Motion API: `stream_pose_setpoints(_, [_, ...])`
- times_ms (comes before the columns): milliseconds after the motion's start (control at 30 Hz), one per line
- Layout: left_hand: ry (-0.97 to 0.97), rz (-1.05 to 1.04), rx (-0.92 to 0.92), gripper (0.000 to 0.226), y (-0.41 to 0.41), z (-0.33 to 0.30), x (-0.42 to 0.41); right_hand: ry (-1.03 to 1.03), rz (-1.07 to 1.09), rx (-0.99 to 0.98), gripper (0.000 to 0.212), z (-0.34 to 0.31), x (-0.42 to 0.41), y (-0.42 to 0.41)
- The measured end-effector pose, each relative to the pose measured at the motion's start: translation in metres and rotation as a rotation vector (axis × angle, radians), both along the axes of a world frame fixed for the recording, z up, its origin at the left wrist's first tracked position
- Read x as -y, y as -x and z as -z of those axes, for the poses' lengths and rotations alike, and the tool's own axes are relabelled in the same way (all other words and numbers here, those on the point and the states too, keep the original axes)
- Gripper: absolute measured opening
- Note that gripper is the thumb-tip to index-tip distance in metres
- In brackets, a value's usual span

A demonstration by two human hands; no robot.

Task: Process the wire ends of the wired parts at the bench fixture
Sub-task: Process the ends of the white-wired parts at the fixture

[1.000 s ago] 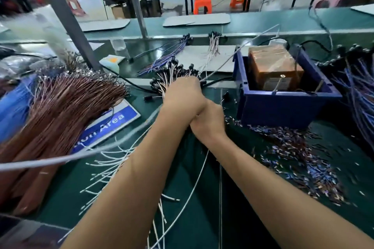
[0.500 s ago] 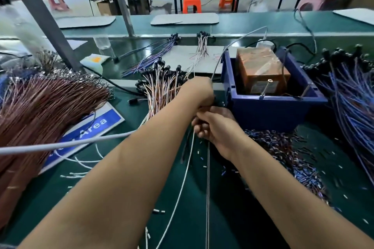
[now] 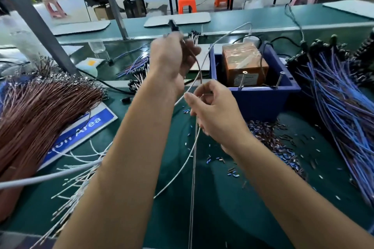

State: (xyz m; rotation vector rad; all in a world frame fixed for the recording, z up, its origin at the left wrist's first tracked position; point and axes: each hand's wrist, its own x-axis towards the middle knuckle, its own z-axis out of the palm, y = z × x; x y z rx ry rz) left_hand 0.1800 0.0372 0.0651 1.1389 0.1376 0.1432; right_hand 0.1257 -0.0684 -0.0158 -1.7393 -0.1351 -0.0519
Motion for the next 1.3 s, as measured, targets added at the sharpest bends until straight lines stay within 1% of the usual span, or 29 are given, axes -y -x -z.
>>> stream_pose_setpoints(67, [0.184,0.061,0.034,0.029,0.007,-0.012,-0.002,-0.172,-0.139,-0.04,0.027,-0.009,0.019,0.008])
stream_pose_setpoints(133, [0.318,0.075,0.087,0.033,0.01,-0.022,-0.001,-0.389,-0.26,-0.124,0.032,-0.019,0.039,0.014])
stream_pose_setpoints(167, [0.362,0.078,0.109,0.033,0.011,-0.025,0.0,-0.486,-0.313,-0.199,0.041,-0.023,0.046,0.016])
stream_pose_setpoints(233, [0.427,0.138,0.142,0.035,0.016,-0.024,0.007,-0.637,-0.378,-0.337,0.065,-0.027,0.052,0.021])
stream_pose_setpoints(267, [0.463,0.195,0.151,0.038,0.02,-0.021,0.012,-0.724,-0.38,-0.38,0.069,-0.027,0.051,0.024])
stream_pose_setpoints(300, [0.487,0.256,0.156,0.041,0.023,-0.016,0.017,-0.83,-0.358,-0.399,0.064,-0.026,0.051,0.027])
stream_pose_setpoints(333, [0.474,0.297,0.165,0.04,0.027,-0.011,0.022,-0.94,-0.326,-0.402,0.053,-0.024,0.051,0.029])
stream_pose_setpoints(367, [0.415,0.306,0.178,0.035,0.03,-0.004,0.024,-1.031,-0.289,-0.392,0.04,-0.022,0.051,0.03])
stream_pose_setpoints(433, [0.211,0.277,0.223,0.026,0.036,0.01,0.026,-1.103,-0.208,-0.346,0.029,-0.015,0.057,0.032])
stream_pose_setpoints(467, [0.128,0.269,0.246,0.024,0.04,0.018,0.026,-1.082,-0.168,-0.316,0.027,-0.012,0.061,0.032])
stream_pose_setpoints(500, [0.089,0.267,0.254,0.022,0.043,0.026,0.027,-1.03,-0.129,-0.284,0.026,-0.008,0.064,0.034])
stream_pose_setpoints(600, [0.041,0.229,0.235,0.024,0.056,0.053,0.038,-0.777,-0.021,-0.121,0.025,0.003,0.073,0.037])
stream_pose_setpoints(667, [-0.093,0.134,0.278,0.022,0.062,0.073,0.051,-0.582,0.045,0.017,0.023,0.01,0.081,0.038])
stream_pose_setpoints(700, [-0.212,0.075,0.33,0.019,0.064,0.081,0.057,-0.484,0.075,0.085,0.021,0.014,0.086,0.037])
stream_pose_setpoints(767, [-0.51,-0.016,0.466,0.013,0.066,0.096,0.068,-0.314,0.118,0.193,0.018,0.019,0.097,0.035])
stream_pose_setpoints(833, [-0.802,-0.025,0.602,0.011,0.065,0.104,0.076,-0.193,0.149,0.264,0.017,0.023,0.11,0.029])
stream_pose_setpoints(900, [-1.013,-0.01,0.725,0.006,0.059,0.11,0.081,-0.129,0.164,0.307,0.015,0.025,0.123,0.022])
stream_pose_setpoints(933, [-1.067,0.005,0.761,0.002,0.056,0.114,0.083,-0.106,0.162,0.318,0.015,0.027,0.128,0.018])
stream_pose_setpoints(1033, [-1.084,0.064,0.761,0.007,0.052,0.13,0.085,-0.059,0.138,0.326,0.015,0.037,0.138,0.012])
stream_pose_setpoints(1133, [-1.042,0.062,0.722,0.005,0.05,0.144,0.085,-0.054,0.135,0.31,0.015,0.049,0.139,0.01])
stream_pose_setpoints(1200, [-0.989,0.052,0.685,0.011,0.045,0.149,0.082,-0.103,0.146,0.288,0.016,0.053,0.136,0.01])
stream_pose_setpoints(1300, [-0.946,0.055,0.648,0.024,0.041,0.151,0.078,-0.242,0.185,0.255,0.016,0.056,0.136,0.01])
